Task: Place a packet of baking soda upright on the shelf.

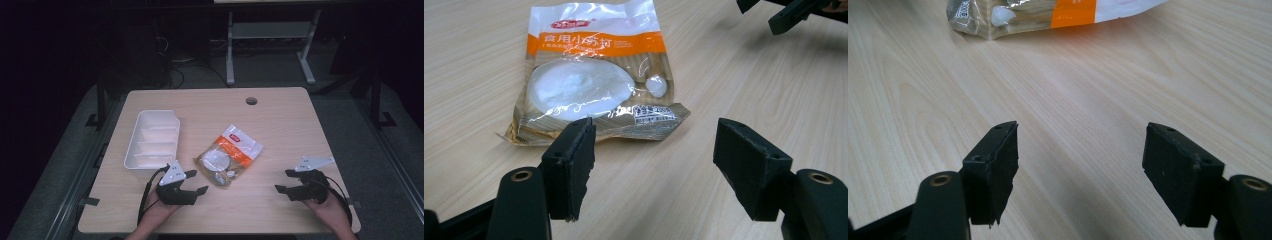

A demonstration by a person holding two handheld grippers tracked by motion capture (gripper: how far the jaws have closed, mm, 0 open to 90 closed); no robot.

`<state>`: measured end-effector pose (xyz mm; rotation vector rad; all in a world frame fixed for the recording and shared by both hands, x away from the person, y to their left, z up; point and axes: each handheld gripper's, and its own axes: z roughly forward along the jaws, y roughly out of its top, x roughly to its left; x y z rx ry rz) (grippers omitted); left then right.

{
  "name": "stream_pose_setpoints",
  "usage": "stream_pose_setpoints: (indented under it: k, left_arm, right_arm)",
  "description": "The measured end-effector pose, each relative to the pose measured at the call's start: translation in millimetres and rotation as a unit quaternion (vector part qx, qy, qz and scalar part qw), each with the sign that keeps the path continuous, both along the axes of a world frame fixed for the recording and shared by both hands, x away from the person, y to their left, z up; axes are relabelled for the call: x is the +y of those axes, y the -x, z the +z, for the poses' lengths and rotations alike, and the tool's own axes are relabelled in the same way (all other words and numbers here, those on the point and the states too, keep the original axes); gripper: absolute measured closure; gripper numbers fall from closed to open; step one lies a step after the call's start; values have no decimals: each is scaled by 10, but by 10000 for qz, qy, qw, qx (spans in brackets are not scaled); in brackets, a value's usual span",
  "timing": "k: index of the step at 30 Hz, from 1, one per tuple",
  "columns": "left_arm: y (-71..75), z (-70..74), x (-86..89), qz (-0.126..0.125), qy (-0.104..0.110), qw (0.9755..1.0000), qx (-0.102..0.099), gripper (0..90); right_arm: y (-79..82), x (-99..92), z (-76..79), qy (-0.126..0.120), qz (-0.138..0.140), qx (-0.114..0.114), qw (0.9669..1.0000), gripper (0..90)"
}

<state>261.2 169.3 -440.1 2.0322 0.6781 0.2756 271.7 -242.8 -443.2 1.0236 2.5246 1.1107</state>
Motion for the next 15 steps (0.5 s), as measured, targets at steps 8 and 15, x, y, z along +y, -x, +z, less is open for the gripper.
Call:
stream_pose_setpoints:
  k: [8, 15]
  left_arm:
    - [-12, -4, -11, -75, -6, 9999, 122, 340]
    - [-99, 24, -51, -133, -47, 9993, 346, 451]
  right_arm:
    - [12, 31, 19, 45, -25, -130, 9999, 295]
    - [0, 44, 17, -100, -167, -100, 9998, 282]
